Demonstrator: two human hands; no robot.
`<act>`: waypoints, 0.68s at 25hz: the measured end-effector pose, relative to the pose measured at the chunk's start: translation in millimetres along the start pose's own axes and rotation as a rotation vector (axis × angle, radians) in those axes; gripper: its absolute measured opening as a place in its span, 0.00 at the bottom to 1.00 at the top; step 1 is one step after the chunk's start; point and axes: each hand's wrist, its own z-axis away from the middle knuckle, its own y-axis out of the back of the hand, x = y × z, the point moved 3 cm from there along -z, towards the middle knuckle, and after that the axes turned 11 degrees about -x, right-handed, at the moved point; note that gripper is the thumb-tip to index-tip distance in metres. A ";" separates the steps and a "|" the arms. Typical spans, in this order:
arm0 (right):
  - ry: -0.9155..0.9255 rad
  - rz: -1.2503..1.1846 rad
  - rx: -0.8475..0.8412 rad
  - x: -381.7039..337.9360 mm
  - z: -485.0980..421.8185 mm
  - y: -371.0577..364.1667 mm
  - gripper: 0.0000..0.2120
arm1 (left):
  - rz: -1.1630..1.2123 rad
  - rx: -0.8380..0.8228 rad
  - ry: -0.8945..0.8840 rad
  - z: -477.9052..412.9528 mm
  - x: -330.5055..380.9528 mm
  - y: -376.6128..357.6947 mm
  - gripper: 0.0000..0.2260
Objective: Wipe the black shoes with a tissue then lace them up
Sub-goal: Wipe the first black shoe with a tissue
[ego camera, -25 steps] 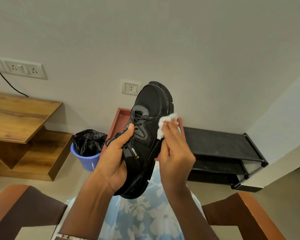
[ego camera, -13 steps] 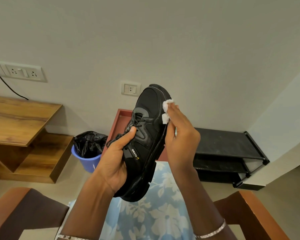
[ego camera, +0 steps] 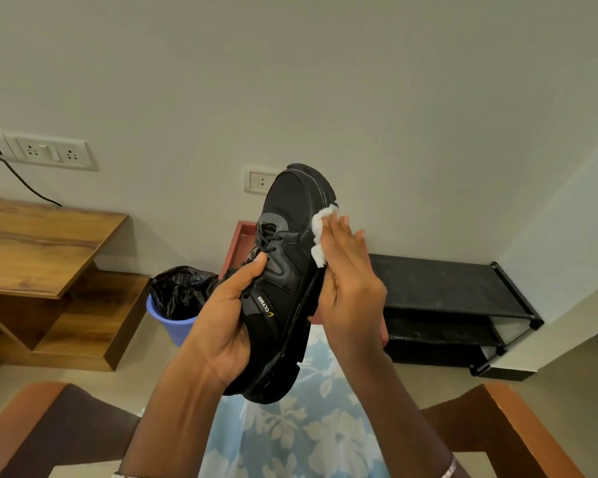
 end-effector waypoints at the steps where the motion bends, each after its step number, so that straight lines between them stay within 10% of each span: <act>1: -0.011 -0.018 -0.010 3.1 -7.0 1.1 0.24 | -0.021 0.016 0.004 0.4 -0.6 -1.6 0.15; 17: -0.105 0.051 -0.057 1.6 -11.1 0.4 0.25 | -0.107 0.102 0.024 2.2 -2.6 -1.0 0.13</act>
